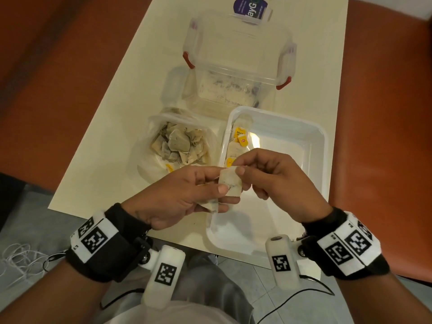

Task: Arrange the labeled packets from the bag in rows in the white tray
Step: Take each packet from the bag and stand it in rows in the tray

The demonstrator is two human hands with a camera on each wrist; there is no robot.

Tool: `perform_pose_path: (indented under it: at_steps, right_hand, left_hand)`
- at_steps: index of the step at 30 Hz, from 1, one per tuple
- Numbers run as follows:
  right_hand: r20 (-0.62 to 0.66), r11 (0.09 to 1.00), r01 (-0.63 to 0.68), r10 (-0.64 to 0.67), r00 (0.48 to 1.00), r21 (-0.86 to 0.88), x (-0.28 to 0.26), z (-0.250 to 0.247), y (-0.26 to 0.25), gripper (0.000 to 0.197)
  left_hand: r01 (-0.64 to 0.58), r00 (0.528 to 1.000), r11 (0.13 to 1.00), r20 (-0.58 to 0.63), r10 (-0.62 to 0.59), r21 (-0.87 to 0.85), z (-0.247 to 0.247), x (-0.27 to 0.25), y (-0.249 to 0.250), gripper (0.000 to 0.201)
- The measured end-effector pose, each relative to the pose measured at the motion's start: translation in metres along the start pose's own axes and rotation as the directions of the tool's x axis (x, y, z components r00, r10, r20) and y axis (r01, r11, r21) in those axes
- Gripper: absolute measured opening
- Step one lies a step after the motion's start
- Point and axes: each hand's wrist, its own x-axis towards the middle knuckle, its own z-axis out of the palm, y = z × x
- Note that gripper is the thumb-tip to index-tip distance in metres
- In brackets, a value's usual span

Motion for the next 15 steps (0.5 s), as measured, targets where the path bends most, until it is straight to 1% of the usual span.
perform_pose_path:
  at_steps: [3,6,8,10,12,15]
  right_hand:
    - [0.026,0.999,0.000,-0.001,1.000,0.054,-0.006,-0.011,-0.001,0.011]
    - [0.005,0.998,0.000,-0.001,1.000,0.063,-0.009,-0.015,0.000,0.013]
    - [-0.014,0.999,0.035,-0.035,0.999,0.023,-0.011,-0.016,0.002,0.011]
    - [-0.026,0.998,0.054,-0.055,0.998,-0.017,-0.012,-0.017,0.006,0.010]
    - [-0.020,0.999,0.038,-0.038,0.999,-0.033,-0.012,-0.020,0.011,0.017]
    - [-0.002,1.000,-0.016,0.016,1.000,-0.013,-0.014,-0.024,0.019,0.030]
  left_hand:
    - [0.014,1.000,0.998,-0.006,-0.014,-0.066,-0.001,-0.002,0.001,0.044]
    - [0.031,0.997,0.999,-0.064,-0.033,-0.031,0.002,-0.003,0.003,0.035]
    - [0.048,0.994,0.994,-0.106,-0.037,0.100,0.005,-0.001,0.003,0.026]
    - [0.069,0.991,0.953,-0.133,-0.031,0.294,0.007,0.001,0.000,0.017]
    - [0.095,0.989,0.890,-0.145,-0.032,0.445,0.007,0.001,-0.003,0.012]
    - [0.117,0.989,0.826,-0.138,-0.048,0.552,0.007,-0.003,-0.006,0.011]
